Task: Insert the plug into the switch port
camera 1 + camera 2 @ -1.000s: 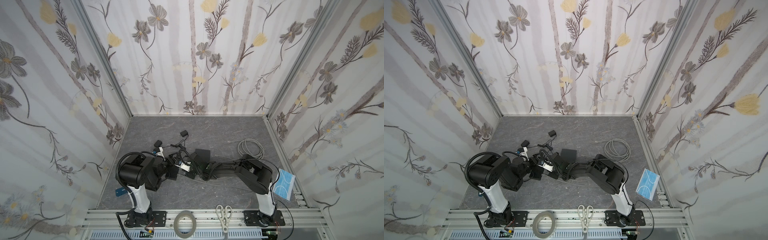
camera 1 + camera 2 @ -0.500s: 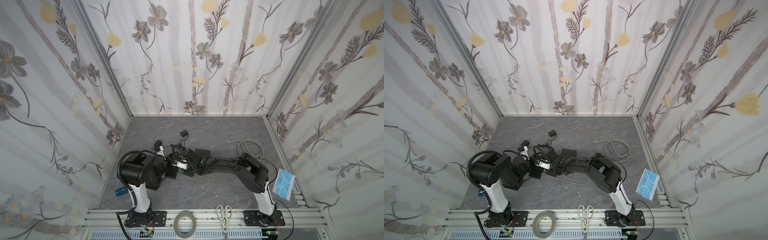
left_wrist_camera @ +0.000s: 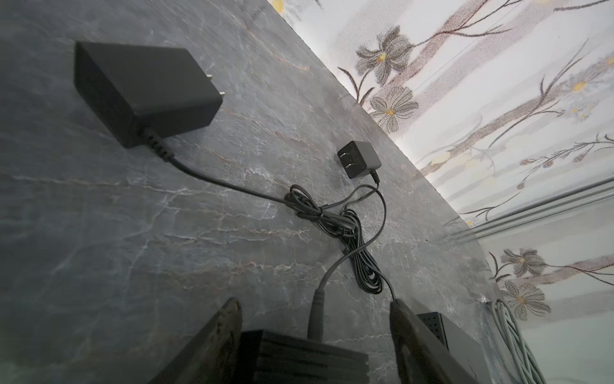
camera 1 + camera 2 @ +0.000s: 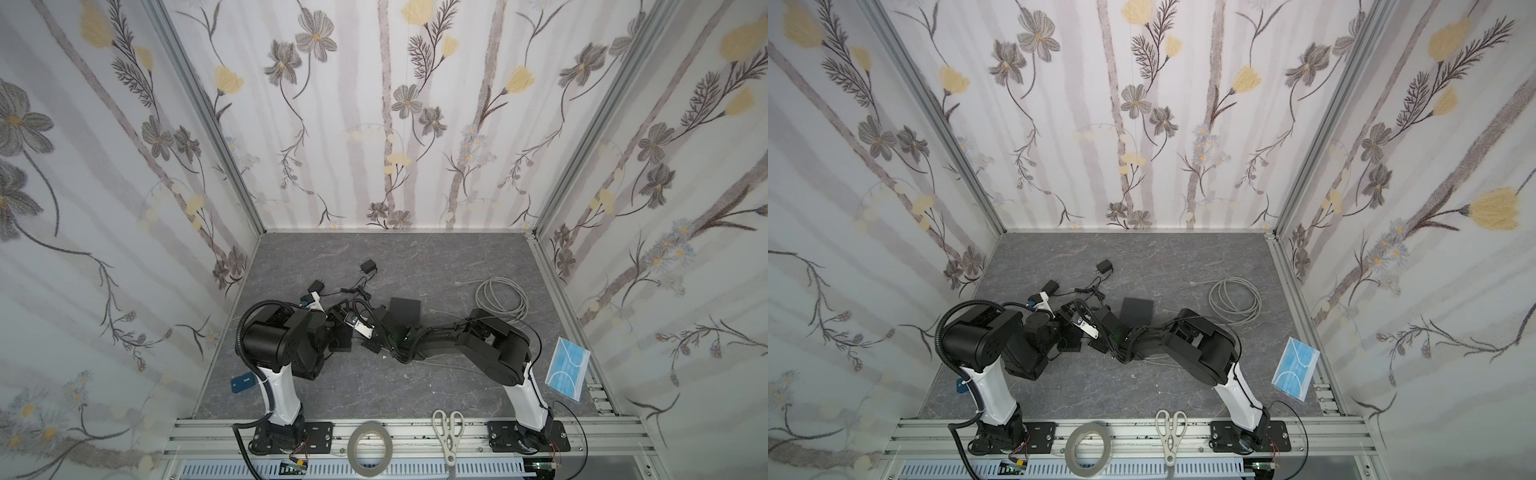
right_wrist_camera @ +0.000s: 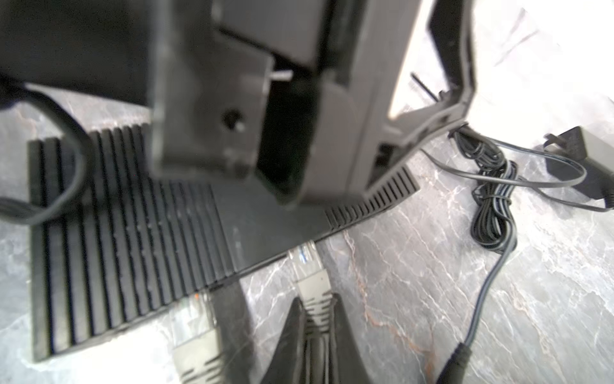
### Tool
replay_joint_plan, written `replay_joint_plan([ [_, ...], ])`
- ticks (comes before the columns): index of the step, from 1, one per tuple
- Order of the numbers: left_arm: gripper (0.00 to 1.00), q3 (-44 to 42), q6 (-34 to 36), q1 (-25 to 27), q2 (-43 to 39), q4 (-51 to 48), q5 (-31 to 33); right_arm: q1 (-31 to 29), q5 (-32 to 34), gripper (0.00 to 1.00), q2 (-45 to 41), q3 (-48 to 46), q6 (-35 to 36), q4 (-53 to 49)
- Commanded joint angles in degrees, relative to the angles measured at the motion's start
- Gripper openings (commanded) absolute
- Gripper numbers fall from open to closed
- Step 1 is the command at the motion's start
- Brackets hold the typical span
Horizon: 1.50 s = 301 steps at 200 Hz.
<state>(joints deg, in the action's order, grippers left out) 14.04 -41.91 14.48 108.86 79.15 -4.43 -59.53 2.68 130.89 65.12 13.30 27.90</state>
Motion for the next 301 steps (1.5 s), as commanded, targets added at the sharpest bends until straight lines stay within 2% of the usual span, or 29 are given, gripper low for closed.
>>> replay_joint_plan([
  [1,0.71,-0.94,-11.84,3.04,2.26,-30.73,-36.63,0.01,-18.72,0.0,-0.75,-2.79,-3.27,31.13],
  [30,0.71,-0.61,-11.64,3.0,2.45,-31.09,-36.96,0.23,-25.3,0.0,-3.21,-6.12,-2.23,27.29],
  [56,0.71,0.76,-10.5,2.93,2.37,-33.45,-37.64,0.09,-33.17,0.0,-4.68,-2.55,2.95,10.62],
  [67,0.71,1.37,-10.11,2.92,2.25,-34.38,-37.99,0.03,-33.93,0.0,-4.94,-0.82,3.73,5.11],
  [83,0.71,1.97,-9.69,2.96,2.28,-35.12,-38.39,0.03,-34.43,0.0,-5.87,-0.79,5.84,2.29],
  [116,0.71,2.07,-9.59,3.1,2.41,-35.15,-38.79,-0.21,-29.35,0.0,-6.1,0.28,7.96,0.64],
  [148,0.71,1.97,-9.59,3.27,2.35,-35.0,-38.82,-0.94,-19.87,0.0,-5.24,2.74,6.61,2.33],
  [169,0.71,2.07,-9.45,3.31,2.36,-35.0,-38.9,-1.29,-17.94,0.0,-3.92,5.61,6.39,-1.45],
  [179,0.71,2.07,-9.44,3.28,2.22,-35.04,-38.7,-1.7,-16.15,0.06,-3.96,5.19,6.25,-1.94],
  [192,0.69,1.87,-9.25,3.04,1.68,-35.96,-37.59,-2.15,-14.0,0.07,-4.6,3.46,5.62,-1.47],
  [210,0.68,1.82,-8.42,2.75,-1.27,-40.12,-34.48,-2.53,-10.97,0.07,-6.02,0.01,4.1,-0.56],
  [233,0.69,4.54,-5.01,2.73,-8.86,-53.49,-28.5,-2.61,-8.82,0.08,-8.15,-4.23,1.93,-0.44],
  [253,0.71,9.29,-0.05,3.14,-16.52,-67.37,-21.03,-2.37,-7.37,0.26,-9.56,-5.91,0.86,-3.98],
  [265,0.72,11.96,2.19,3.21,-19.91,-73.36,-16.71,-2.26,-6.16,0.34,-9.87,-6.21,0.19,-6.27],
  [278,0.74,14.21,3.66,3.2,-22.72,-78.44,-12.54,-2.34,-4.75,0.48,-10.28,-6.38,-0.47,-8.7],
  [301,0.79,15.75,4.85,3.54,-27.9,-84.57,-6.51,-2.95,-2.58,0.53,-13.59,-9.39,-2.49,-8.89],
])
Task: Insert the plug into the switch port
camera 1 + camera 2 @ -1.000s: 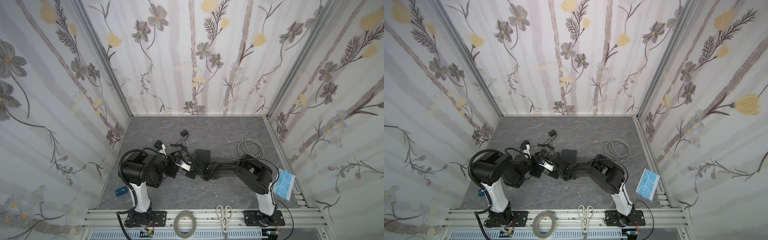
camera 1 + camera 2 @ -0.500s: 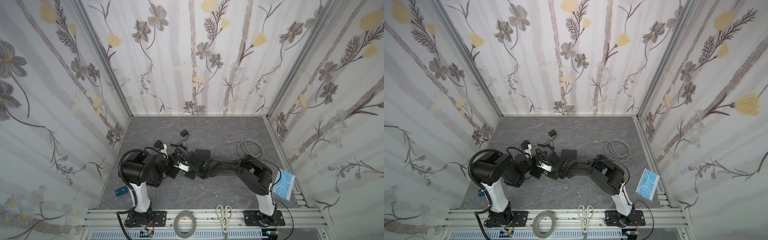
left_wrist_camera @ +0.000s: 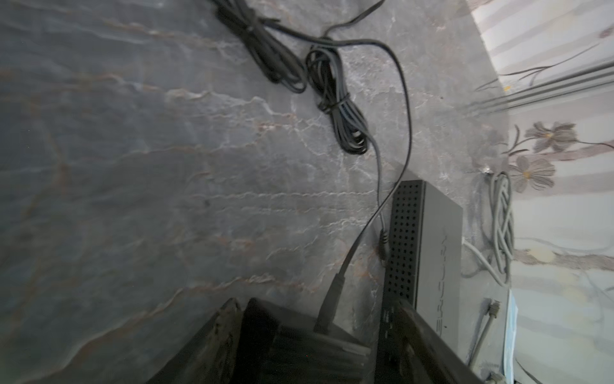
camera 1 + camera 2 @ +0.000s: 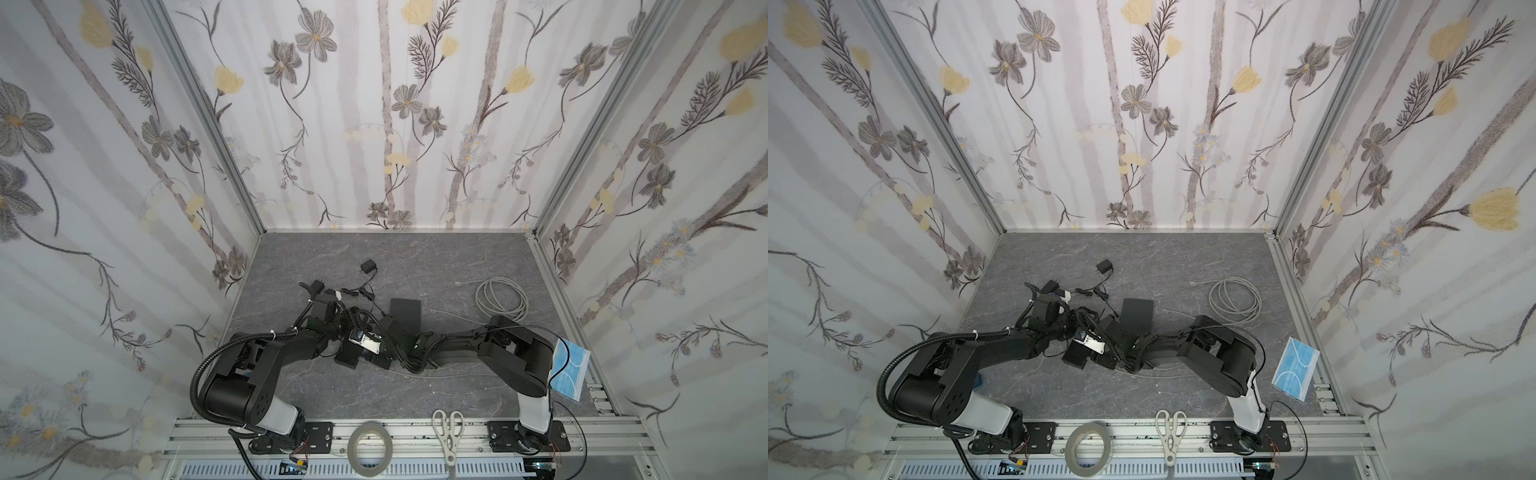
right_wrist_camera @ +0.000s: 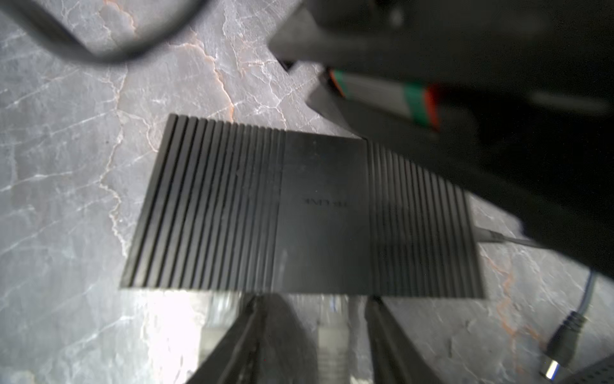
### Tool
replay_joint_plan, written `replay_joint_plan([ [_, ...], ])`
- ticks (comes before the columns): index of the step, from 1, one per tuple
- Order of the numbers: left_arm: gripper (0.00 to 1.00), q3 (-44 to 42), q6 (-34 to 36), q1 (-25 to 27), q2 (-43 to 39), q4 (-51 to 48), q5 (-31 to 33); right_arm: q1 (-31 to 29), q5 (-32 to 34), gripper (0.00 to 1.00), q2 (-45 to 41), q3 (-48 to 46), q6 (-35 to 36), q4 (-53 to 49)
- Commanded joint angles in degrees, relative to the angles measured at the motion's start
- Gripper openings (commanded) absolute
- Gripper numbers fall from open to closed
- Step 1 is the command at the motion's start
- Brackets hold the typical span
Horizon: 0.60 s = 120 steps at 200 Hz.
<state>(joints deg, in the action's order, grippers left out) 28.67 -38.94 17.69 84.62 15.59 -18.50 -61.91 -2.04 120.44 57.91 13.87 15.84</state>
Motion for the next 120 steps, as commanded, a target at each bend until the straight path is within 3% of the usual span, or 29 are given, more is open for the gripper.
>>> replay_joint_plan([
  [1,0.79,1.17,1.91,0.37,-3.89,-21.29,7.76,-0.62,2.23,0.53,-3.39,-2.4,-3.1,3.25],
  [25,0.8,1.85,2.71,2.85,-10.73,-27.88,12.75,-1.53,5.3,0.53,-10.63,-7.76,-5.31,4.12],
  [56,0.83,4.97,3.85,11.47,-16.5,-37.81,22.39,-2.07,10.68,0.57,-22.99,-16.21,-9.05,3.45],
  [95,0.91,7.02,5.47,16.57,-12.65,-40.27,27.29,-0.42,12.51,0.62,-39.6,-27.95,-14.88,3.99],
  [120,0.92,12.92,8.44,16.98,-4.29,-42.58,29.67,0.05,11.8,0.62,-46.45,-34.1,-17.94,4.8],
])
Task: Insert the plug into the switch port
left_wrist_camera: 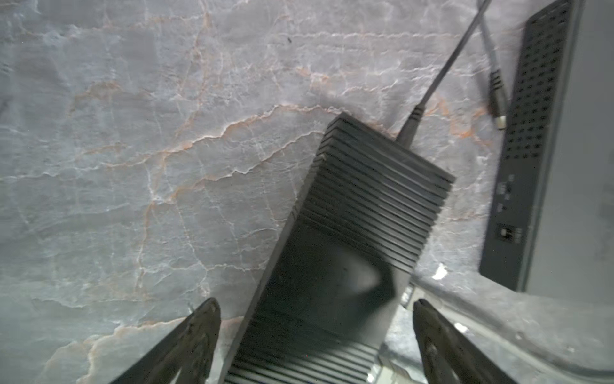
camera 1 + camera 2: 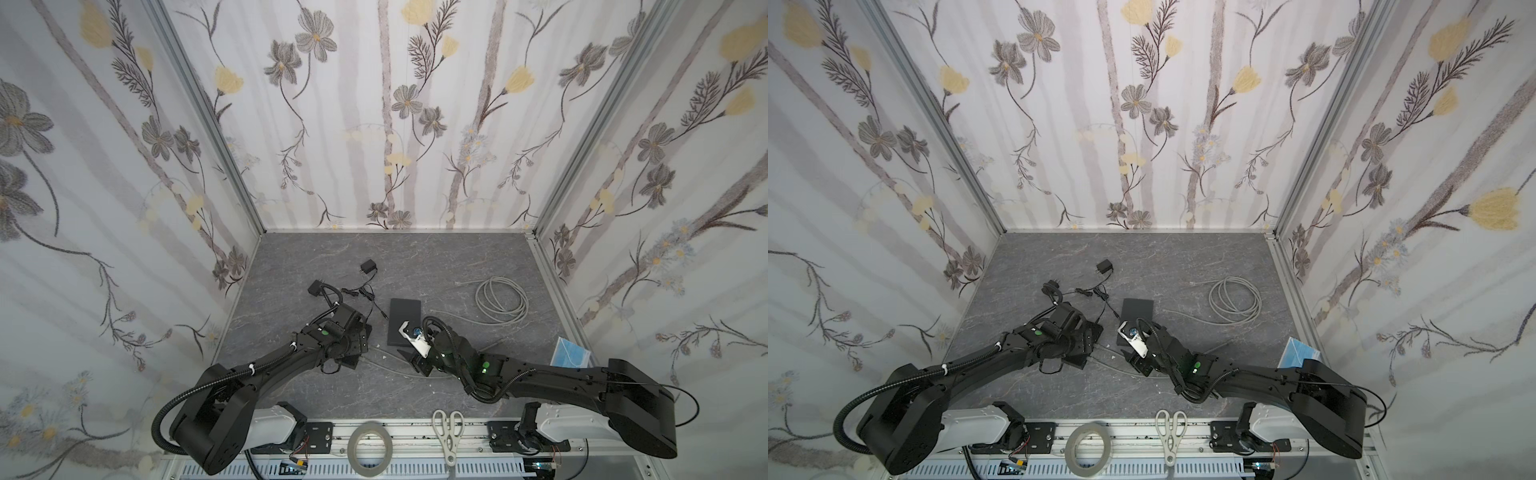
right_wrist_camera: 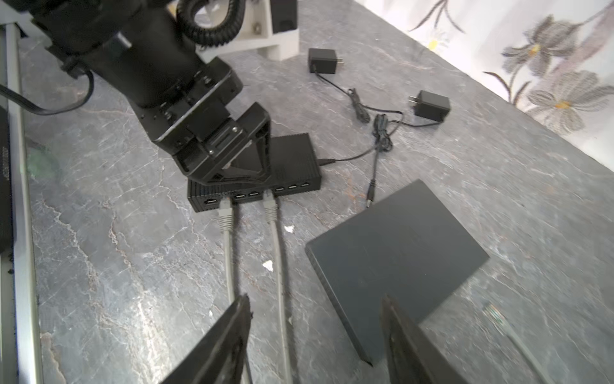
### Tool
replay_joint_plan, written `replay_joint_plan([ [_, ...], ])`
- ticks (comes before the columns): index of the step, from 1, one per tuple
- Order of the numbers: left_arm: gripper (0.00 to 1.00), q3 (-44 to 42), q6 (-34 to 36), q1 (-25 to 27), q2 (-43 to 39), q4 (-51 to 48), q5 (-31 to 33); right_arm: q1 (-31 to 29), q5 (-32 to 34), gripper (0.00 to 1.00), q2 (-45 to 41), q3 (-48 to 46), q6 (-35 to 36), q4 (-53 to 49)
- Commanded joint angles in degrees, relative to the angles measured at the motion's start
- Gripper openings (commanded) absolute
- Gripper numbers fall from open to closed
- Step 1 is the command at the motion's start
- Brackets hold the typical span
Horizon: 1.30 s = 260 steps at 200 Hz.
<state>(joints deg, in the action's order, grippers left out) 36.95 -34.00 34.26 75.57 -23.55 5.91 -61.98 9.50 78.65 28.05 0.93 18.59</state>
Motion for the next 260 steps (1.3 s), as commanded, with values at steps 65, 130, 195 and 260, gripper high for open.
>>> replay_joint_plan([
  [65,0.9,15.24,6.14,1.47,15.31,-6.34,5.8,-0.16,6.2,0.56,-9.62,-8.91,-8.21,-0.38],
  [130,0.7,15.52,5.56,-3.11,16.74,-11.03,8.38,-4.89,12.85,0.56,-9.33,-7.63,-8.22,-3.87],
  [195,0.7,14.98,10.04,-4.03,7.74,-18.45,16.15,-6.93,14.26,0.57,-12.81,-9.11,-8.03,-4.92],
  [260,0.74,26.82,33.65,-1.84,19.68,-27.25,16.95,-6.93,13.34,0.59,-23.39,-13.86,-7.14,-3.49],
])
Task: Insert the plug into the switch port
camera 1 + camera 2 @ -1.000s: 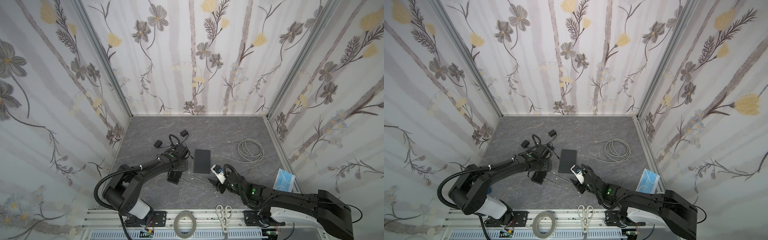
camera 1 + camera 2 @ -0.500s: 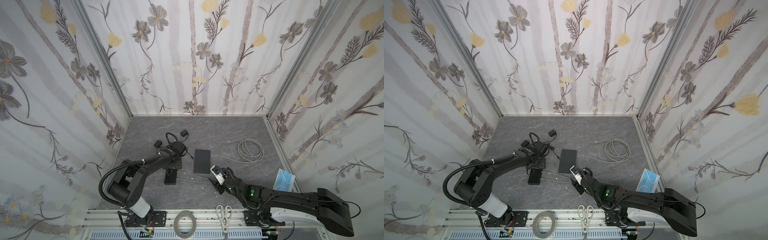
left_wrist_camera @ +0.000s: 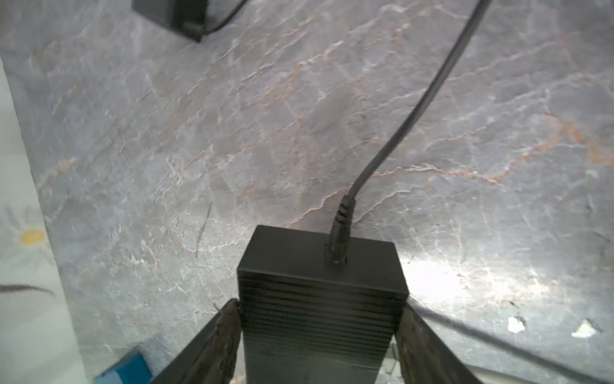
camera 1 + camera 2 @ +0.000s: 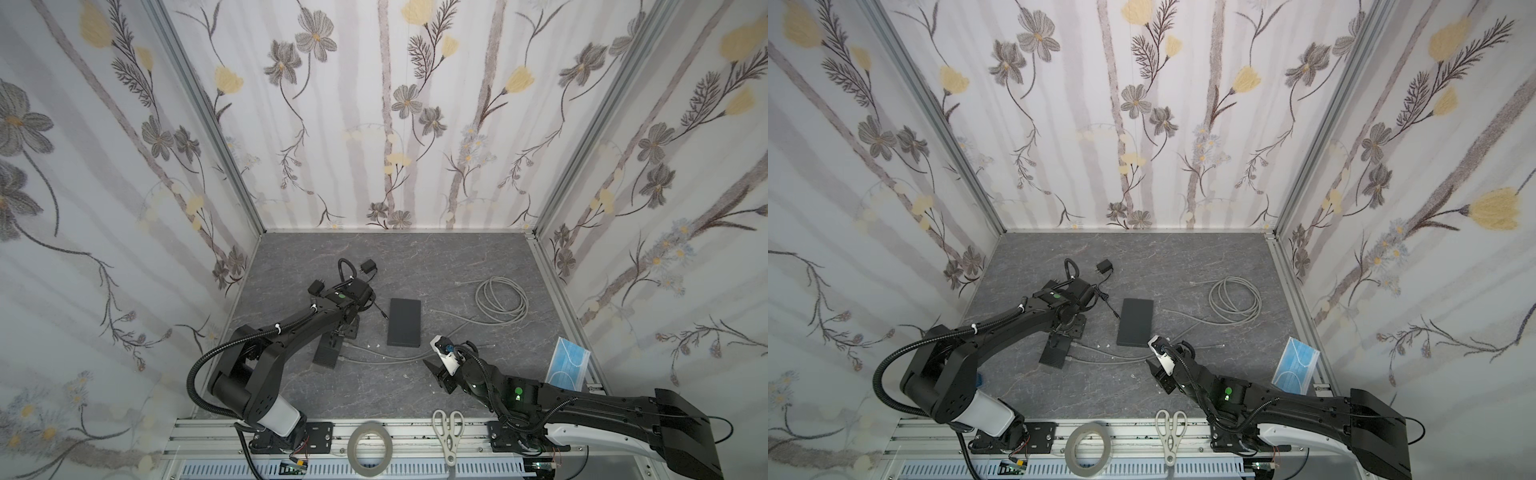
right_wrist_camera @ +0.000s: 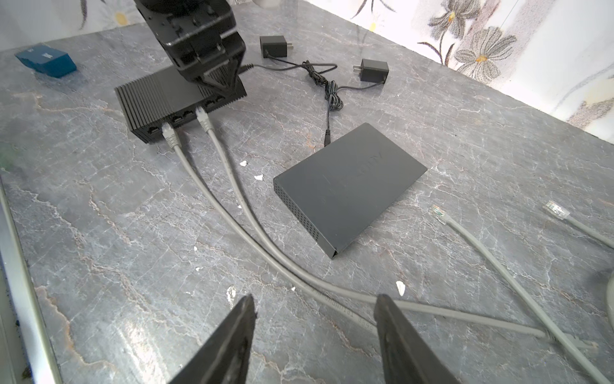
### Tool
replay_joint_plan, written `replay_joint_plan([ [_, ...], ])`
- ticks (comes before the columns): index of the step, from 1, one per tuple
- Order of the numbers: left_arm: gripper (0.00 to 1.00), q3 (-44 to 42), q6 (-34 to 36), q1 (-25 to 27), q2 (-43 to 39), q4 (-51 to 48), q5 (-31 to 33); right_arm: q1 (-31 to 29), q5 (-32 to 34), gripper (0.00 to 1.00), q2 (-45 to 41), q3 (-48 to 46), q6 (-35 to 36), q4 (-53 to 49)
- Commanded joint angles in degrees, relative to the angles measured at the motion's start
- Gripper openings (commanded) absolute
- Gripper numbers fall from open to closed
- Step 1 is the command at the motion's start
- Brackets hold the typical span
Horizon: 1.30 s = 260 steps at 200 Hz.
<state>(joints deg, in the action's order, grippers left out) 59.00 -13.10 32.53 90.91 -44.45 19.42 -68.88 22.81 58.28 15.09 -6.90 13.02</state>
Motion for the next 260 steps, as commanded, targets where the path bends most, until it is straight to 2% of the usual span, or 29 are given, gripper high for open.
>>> replay_joint_plan([
  [1,0.74,5.0,13.15,-0.11,4.66,-6.58,3.57,-0.07,0.04,0.59,-3.23,-0.96,0.72,2.0],
  [28,0.74,10.06,19.3,-3.79,9.8,-11.35,6.16,-0.38,0.78,0.59,-10.76,-3.56,1.36,2.29],
  [54,0.76,11.66,20.74,-6.74,9.36,-11.59,3.19,-0.38,1.38,0.6,-17.86,-6.39,1.8,3.09],
  [60,0.8,11.88,20.6,-6.96,8.92,-11.22,0.63,-0.39,1.44,0.6,-19.28,-7.11,1.75,3.5],
  [70,0.93,12.01,19.95,-6.78,8.35,-10.69,-4.55,-0.35,1.87,0.62,-21.19,-7.89,1.46,3.6],
  [80,0.99,11.94,18.29,-6.61,8.15,-10.2,-9.16,-0.09,1.93,0.62,-22.67,-8.31,1.31,3.53],
  [114,1.0,7.72,14.53,-6.09,6.93,-5.48,-15.59,0.06,1.89,0.63,-22.07,-7.98,1.29,3.45],
  [159,1.0,1.44,11.91,-6.41,7.47,-1.6,-14.07,-0.02,1.67,0.64,-19.87,-7.31,1.58,3.43],
  [177,1.0,1.78,11.21,-6.61,8.95,-1.25,-13.36,-0.02,1.48,0.64,-20.52,-7.77,1.71,3.76],
  [200,0.91,3.03,11.75,-7.06,10.08,-1.13,-13.36,0.02,1.3,0.63,-21.52,-8.33,1.8,4.18],
  [235,0.64,5.0,15.42,-10.54,11.17,-2.09,-15.11,-0.02,1.01,0.63,-21.72,-8.58,2.08,4.21],
  [260,0.62,6.87,19.59,-11.87,11.99,-4.41,-13.13,-0.02,0.92,0.62,-21.89,-8.57,2.15,4.12],
])
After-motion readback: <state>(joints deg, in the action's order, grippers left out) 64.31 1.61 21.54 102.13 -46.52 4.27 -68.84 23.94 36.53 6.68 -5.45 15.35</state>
